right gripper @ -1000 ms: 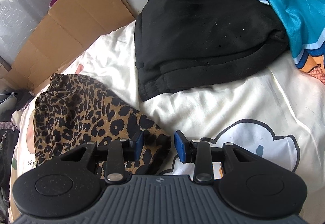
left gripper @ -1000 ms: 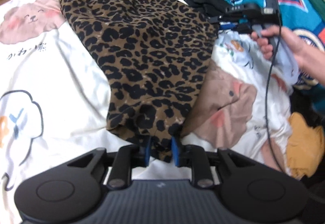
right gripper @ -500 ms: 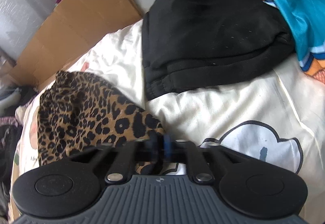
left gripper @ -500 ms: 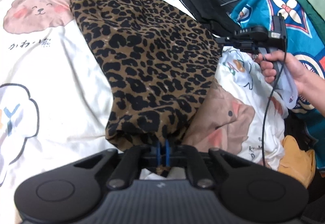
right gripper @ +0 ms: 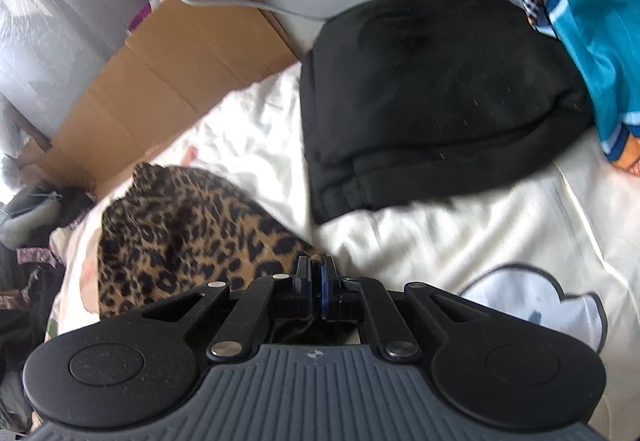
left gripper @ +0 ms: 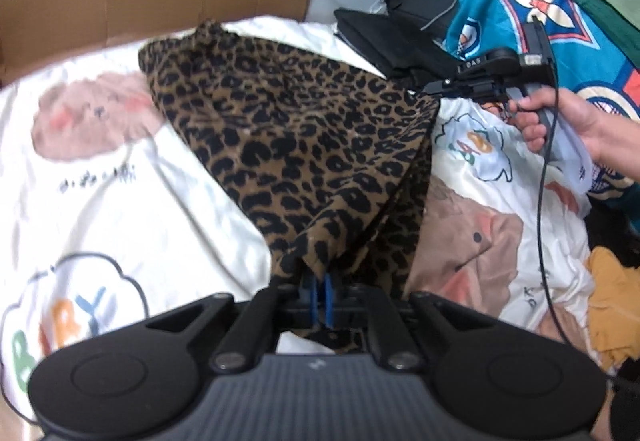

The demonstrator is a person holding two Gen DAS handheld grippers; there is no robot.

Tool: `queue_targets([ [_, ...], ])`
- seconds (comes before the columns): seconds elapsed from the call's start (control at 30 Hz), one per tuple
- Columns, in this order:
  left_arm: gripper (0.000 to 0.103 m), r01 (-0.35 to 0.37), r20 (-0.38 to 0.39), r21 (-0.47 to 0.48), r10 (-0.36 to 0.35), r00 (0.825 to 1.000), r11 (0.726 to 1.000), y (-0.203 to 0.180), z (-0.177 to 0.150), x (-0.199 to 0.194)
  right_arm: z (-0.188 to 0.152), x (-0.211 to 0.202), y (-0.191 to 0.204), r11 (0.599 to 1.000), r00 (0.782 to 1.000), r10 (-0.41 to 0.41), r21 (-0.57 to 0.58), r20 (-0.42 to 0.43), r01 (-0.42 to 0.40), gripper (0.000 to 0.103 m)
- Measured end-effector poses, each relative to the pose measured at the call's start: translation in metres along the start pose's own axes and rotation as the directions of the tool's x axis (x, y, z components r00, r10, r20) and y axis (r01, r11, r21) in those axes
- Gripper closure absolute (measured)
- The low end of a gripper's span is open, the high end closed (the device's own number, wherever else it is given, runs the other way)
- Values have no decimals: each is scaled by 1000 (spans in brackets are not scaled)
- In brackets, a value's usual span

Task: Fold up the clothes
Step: 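Tug the shorts edge with the left tool while the right tool pinches the hem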

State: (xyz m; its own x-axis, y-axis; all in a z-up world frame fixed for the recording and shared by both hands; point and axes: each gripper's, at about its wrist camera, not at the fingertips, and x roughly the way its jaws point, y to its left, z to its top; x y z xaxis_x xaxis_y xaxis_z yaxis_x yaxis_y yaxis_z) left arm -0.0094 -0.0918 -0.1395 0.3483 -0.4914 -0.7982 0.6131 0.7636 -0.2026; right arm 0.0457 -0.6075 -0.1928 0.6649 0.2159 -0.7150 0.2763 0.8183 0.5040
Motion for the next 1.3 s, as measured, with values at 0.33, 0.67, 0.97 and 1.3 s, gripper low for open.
queue_targets([
  [0.33, 99, 16, -70, 109, -9, 997, 994, -15, -24, 15, -6, 19, -7, 1000, 999, -24, 9, -35, 24, 101],
  [0.67, 102, 9, -115, 90, 1, 993, 996, -11, -41, 22, -19, 24, -17, 998, 996, -63, 17, -68, 64, 101],
  [0.97, 102, 119, -83, 104, -111, 990, 987, -17, -40, 8, -17, 16, -15, 998, 997, -58, 16, -50, 59, 101],
  [1.3, 102, 184, -150, 146, -162, 975, 972, -23, -49, 9, -17, 13, -7, 996, 994, -83, -22, -72, 81, 95],
])
